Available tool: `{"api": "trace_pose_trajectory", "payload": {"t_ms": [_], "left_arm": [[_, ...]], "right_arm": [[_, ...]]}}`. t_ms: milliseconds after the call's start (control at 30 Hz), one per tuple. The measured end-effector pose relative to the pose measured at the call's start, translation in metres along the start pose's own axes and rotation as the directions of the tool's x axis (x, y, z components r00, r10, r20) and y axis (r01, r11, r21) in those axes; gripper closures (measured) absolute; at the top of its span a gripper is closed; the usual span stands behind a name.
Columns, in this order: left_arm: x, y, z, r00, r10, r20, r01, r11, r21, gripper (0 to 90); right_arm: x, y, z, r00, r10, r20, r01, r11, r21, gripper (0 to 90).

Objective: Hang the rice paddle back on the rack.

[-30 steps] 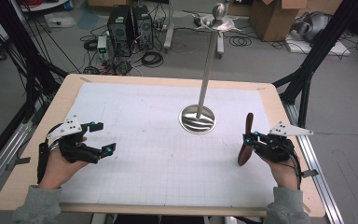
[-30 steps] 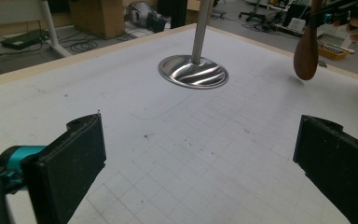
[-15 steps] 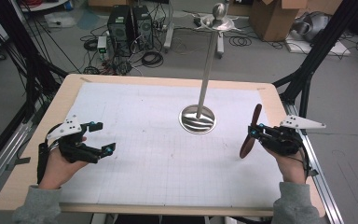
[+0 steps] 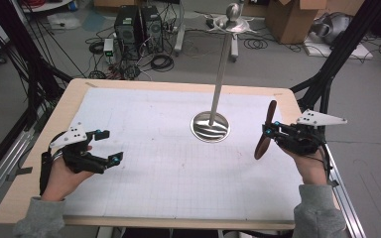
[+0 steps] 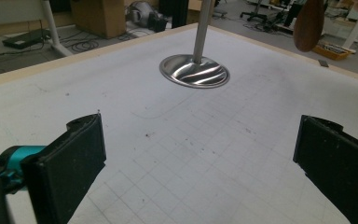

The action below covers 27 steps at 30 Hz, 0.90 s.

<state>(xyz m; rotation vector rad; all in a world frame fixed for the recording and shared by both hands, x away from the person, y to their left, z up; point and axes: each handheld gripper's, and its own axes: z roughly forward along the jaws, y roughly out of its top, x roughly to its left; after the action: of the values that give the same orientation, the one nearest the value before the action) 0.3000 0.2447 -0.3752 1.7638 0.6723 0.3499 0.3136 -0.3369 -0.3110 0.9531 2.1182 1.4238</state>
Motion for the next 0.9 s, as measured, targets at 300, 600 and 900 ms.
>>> {"api": "trace_pose_trajectory", "payload": {"t_ms": [300,600,900], "left_arm": [[0.0,-0.002,0.0,1.0,-0.002,0.002,0.002,1.0,0.005,2.7],[0.0,-0.003,-0.001,1.0,-0.004,-0.003,0.004,1.0,0.003,2.7],[0.0,-0.004,-0.003,0.9999,-0.007,-0.012,0.007,0.9999,0.007,2.7]], "right_arm": [[0.002,0.004,0.004,1.0,-0.001,-0.004,0.001,1.0,-0.03,77.8],[-0.006,0.011,0.012,1.0,0.0,0.007,0.0,1.0,-0.018,77.8],[-0.012,0.026,0.017,0.9998,-0.019,0.011,0.019,1.0,-0.019,77.9]]}}
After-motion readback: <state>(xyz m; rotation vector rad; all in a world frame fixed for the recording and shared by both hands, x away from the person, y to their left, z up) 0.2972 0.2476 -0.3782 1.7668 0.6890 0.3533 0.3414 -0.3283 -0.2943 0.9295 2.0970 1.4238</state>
